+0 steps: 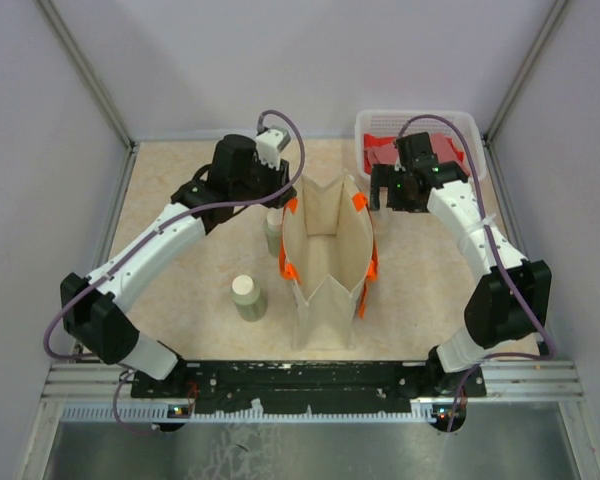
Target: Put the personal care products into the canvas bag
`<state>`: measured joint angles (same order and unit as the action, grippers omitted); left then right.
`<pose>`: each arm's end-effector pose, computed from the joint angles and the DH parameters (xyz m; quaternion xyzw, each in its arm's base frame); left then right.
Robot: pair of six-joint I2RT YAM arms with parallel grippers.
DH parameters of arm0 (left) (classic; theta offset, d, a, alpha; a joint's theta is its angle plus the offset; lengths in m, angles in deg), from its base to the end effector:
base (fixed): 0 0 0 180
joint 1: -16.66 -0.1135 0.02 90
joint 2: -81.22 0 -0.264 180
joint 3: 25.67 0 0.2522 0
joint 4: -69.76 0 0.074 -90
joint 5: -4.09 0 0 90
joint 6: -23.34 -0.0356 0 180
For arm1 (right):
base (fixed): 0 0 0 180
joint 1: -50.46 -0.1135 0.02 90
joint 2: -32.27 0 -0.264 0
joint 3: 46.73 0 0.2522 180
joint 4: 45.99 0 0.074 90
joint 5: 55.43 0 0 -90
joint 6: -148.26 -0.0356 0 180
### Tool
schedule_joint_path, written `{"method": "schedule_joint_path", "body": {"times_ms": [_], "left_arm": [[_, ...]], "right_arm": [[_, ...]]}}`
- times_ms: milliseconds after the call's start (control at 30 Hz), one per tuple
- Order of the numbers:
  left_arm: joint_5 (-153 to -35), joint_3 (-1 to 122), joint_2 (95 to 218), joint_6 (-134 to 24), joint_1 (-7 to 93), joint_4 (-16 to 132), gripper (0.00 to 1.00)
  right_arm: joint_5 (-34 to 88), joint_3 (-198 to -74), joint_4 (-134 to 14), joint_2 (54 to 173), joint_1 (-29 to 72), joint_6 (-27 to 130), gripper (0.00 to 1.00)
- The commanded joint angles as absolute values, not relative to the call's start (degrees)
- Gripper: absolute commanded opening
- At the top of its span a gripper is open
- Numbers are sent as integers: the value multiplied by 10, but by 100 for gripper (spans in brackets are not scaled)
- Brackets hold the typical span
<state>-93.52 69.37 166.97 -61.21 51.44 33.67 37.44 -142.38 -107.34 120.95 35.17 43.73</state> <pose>0.2822 -0.2017 0.3682 0.2488 0.8134 -0.2329 0.4715 0.3169 0.0848 0.3190 0.0013 0.9518 0.0556 0.3016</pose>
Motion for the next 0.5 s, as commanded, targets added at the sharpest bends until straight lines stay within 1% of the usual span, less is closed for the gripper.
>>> {"method": "schedule_joint_path", "body": {"times_ms": [0, 133, 233, 267, 333, 400, 433, 467], "left_arm": [[-956, 727, 1706, -619, 517, 308, 35], [-978, 732, 1727, -619, 518, 300, 43], [-985, 732, 1730, -618, 518, 305, 45], [-983, 732, 1731, -620, 518, 304, 42], [-980, 735, 1734, -626, 519, 299, 30], [-978, 739, 1739, -629, 518, 289, 9], [-976, 741, 1740, -631, 518, 285, 1], [-975, 744, 1742, -631, 518, 281, 0]], "right_arm": [[364, -1440, -1065, 1208, 344, 446, 99], [366, -1436, -1065, 1205, 344, 446, 99], [370, -1435, -1065, 1204, 344, 446, 99], [371, -1433, -1065, 1204, 344, 447, 99], [372, -1433, -1064, 1205, 344, 447, 99], [371, -1432, -1065, 1206, 344, 448, 99], [370, -1432, -1065, 1206, 344, 448, 99], [369, -1433, -1066, 1206, 344, 448, 99]]}}
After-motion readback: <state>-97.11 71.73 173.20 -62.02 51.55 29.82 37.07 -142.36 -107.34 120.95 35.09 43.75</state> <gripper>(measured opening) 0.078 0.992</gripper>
